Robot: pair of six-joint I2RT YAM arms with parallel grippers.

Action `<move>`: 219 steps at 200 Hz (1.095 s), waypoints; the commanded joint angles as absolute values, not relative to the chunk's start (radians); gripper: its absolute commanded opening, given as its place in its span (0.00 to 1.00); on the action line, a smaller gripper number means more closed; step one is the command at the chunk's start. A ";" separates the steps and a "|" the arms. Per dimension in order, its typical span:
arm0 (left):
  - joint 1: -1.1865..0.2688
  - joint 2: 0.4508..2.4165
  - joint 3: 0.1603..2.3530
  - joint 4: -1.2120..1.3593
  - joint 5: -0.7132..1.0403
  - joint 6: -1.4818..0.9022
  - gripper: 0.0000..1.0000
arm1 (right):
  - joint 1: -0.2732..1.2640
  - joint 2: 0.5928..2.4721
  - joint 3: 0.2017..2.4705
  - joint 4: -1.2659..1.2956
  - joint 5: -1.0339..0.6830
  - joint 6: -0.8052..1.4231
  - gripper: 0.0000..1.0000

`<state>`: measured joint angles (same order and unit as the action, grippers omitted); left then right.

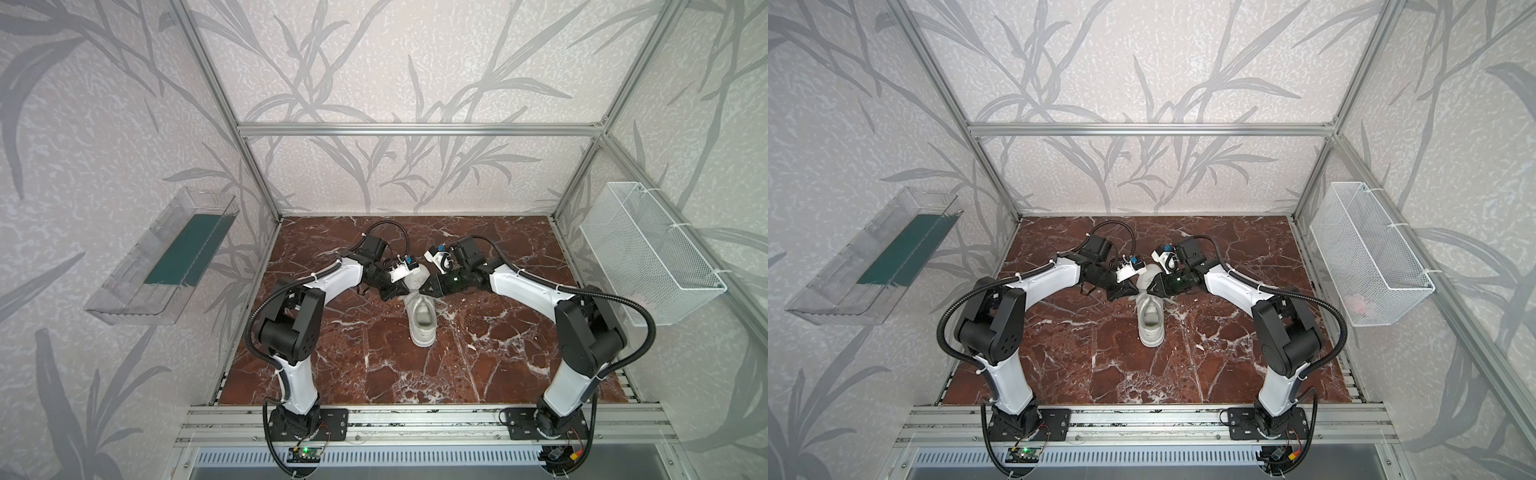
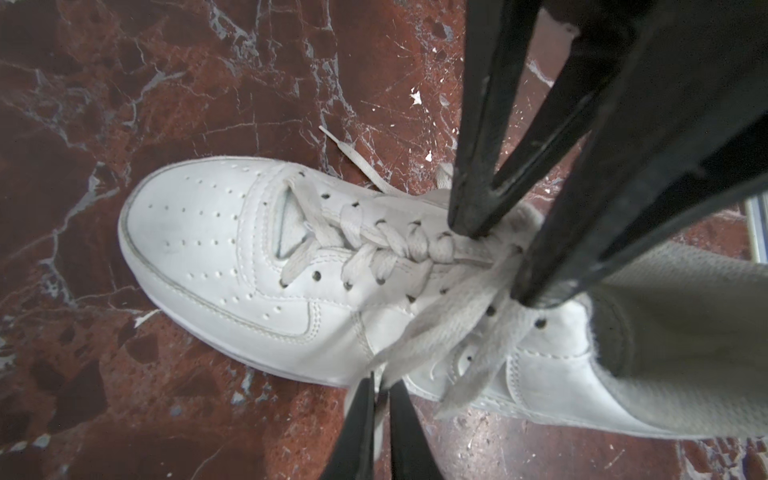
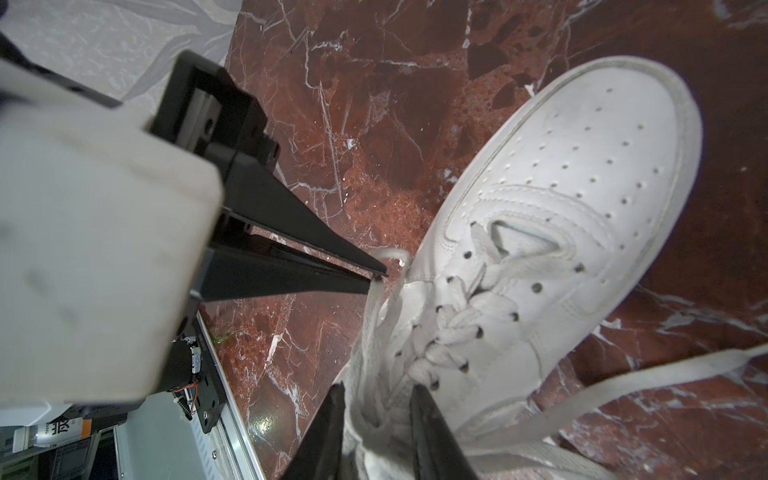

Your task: Tie the shoes

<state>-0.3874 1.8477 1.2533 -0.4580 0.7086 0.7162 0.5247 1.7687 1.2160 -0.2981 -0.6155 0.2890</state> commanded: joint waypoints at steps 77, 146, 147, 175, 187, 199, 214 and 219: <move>-0.385 1.775 1.235 -0.508 0.683 0.755 0.00 | 0.529 1.804 1.265 -0.393 -0.566 0.248 0.21; -0.372 1.753 1.231 -0.575 0.624 0.767 0.00 | 0.529 1.804 1.253 -0.400 -0.557 0.243 0.20; -0.371 1.752 1.231 -0.575 0.624 0.766 0.00 | 0.529 1.804 1.252 -0.399 -0.557 0.243 0.20; -0.361 1.741 1.215 -0.570 0.615 0.761 0.00 | 0.529 1.804 1.253 -0.398 -0.555 0.242 0.20; -0.358 1.735 1.207 -0.563 0.611 0.757 0.00 | 0.529 1.806 1.254 -0.402 -0.555 0.242 0.20; -0.354 1.730 1.201 -0.559 0.612 0.755 0.00 | 0.529 1.809 1.255 -0.403 -0.557 0.241 0.20; -0.353 1.729 1.198 -0.558 0.615 0.754 0.00 | 0.529 1.811 1.255 -0.404 -0.558 0.241 0.19; -0.353 1.728 1.197 -0.558 0.615 0.754 0.00 | 0.528 1.811 1.256 -0.405 -0.558 0.242 0.19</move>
